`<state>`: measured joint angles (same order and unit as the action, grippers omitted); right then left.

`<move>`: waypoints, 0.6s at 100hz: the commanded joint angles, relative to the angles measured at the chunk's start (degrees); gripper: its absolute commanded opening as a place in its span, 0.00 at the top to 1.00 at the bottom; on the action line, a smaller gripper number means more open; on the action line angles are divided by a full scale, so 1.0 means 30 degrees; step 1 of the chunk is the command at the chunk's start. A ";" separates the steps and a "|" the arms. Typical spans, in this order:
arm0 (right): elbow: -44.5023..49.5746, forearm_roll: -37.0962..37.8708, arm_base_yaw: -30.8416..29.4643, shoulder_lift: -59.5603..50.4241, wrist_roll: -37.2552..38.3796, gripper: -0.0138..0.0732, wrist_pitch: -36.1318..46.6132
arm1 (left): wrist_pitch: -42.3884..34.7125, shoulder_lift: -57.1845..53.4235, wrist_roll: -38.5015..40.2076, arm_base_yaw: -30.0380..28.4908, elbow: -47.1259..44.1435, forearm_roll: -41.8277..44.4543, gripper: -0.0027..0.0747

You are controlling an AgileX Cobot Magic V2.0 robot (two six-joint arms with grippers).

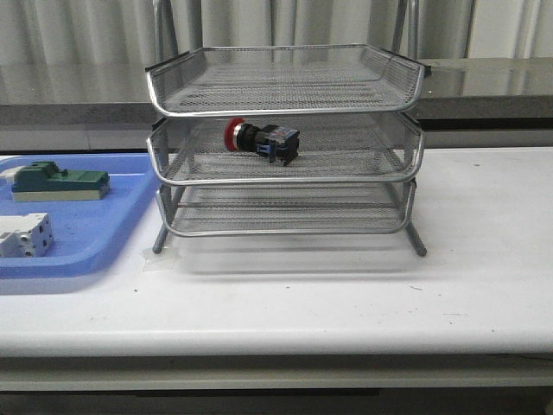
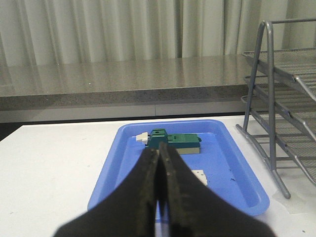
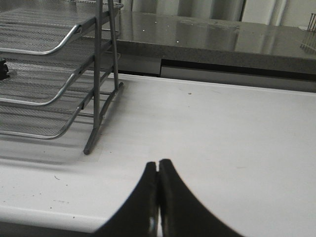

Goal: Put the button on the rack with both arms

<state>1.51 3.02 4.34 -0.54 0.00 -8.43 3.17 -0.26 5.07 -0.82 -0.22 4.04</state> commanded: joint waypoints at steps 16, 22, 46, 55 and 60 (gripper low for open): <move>0.0029 0.0000 -0.0126 -0.0337 -0.0176 0.95 0.1546 | -0.1222 -0.0618 0.0330 -0.0041 -0.0648 0.0309 0.99; 0.0029 0.0000 -0.0126 -0.0337 -0.0176 0.95 0.1546 | -0.1222 -0.0618 0.0330 -0.0041 -0.0648 0.0274 0.99; 0.0029 0.0000 -0.0126 -0.0337 -0.0176 0.95 0.1546 | -0.1222 -0.0618 0.0330 -0.0041 -0.0648 -0.0318 0.99; 0.0029 0.0000 -0.0126 -0.0337 -0.0176 0.95 0.1546 | -0.1222 -0.0618 0.0330 -0.0041 -0.0648 -0.0318 0.99; 0.0029 0.0000 -0.0126 -0.0337 -0.0176 0.95 0.1546 | -0.1222 -0.0618 0.0330 -0.0041 -0.0648 -0.0318 0.99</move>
<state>1.51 3.02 4.34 -0.54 0.00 -8.43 3.39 -0.26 5.47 -0.82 -0.22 3.64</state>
